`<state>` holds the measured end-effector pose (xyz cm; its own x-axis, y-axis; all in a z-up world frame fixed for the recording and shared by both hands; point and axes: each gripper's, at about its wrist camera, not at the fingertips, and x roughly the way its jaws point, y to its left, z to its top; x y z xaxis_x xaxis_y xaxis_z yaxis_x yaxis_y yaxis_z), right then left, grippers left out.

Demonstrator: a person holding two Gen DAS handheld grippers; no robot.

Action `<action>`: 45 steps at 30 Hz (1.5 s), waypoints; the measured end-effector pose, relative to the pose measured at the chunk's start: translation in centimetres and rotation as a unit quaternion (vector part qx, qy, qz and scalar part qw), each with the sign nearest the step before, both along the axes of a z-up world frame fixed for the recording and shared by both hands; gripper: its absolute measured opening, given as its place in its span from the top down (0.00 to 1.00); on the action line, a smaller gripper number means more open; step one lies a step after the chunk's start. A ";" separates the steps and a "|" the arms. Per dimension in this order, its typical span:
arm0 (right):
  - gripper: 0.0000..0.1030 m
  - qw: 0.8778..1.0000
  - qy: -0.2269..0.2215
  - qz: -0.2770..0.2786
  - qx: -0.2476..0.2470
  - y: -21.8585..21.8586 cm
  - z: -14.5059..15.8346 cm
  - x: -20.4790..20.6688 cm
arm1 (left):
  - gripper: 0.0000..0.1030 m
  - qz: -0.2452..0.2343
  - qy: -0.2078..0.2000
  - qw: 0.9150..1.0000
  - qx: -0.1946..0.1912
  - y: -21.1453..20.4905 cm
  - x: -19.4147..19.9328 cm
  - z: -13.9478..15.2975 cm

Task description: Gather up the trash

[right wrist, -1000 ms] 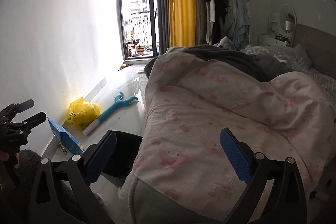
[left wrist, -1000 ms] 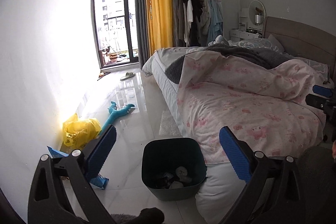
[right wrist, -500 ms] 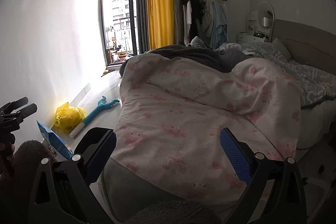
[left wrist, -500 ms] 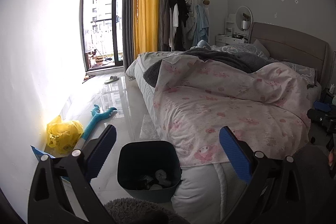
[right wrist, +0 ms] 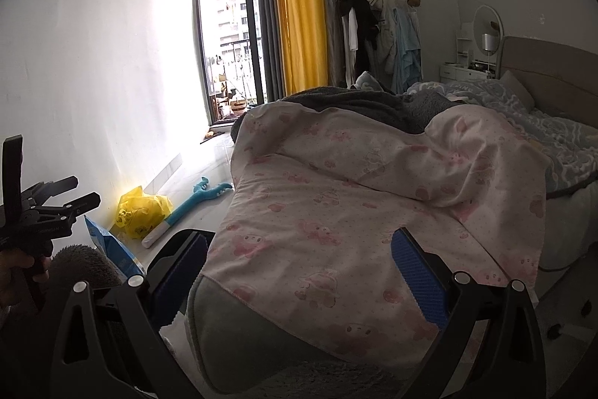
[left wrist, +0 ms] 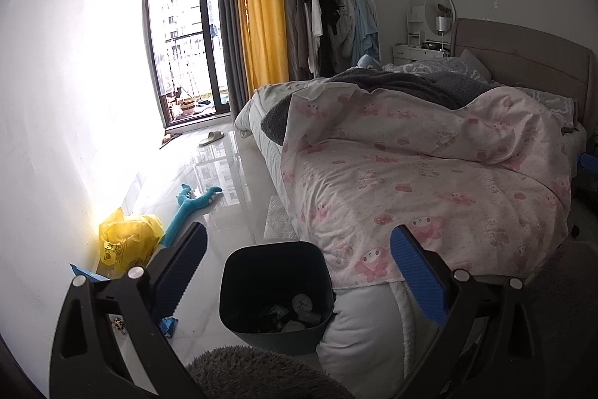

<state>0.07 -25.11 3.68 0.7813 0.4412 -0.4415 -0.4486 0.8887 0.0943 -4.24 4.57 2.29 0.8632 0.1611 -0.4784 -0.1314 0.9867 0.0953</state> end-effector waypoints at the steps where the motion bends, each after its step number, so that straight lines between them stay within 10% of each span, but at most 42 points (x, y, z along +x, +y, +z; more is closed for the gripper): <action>1: 0.03 1.000 0.000 0.002 0.001 0.0 0.0 0.0 | 0.03 0.001 0.001 1.000 0.000 0.0 0.0 0.0; 45: 0.03 1.000 0.005 0.006 0.010 0.1 0.1 0.0 | 0.03 0.010 0.006 1.000 0.002 0.1 0.2 -0.4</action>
<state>0.11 -24.96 3.80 0.7718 0.4585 -0.4405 -0.4573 0.8817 0.1163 -4.05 4.67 1.91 0.8537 0.1808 -0.4884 -0.1503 0.9834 0.1015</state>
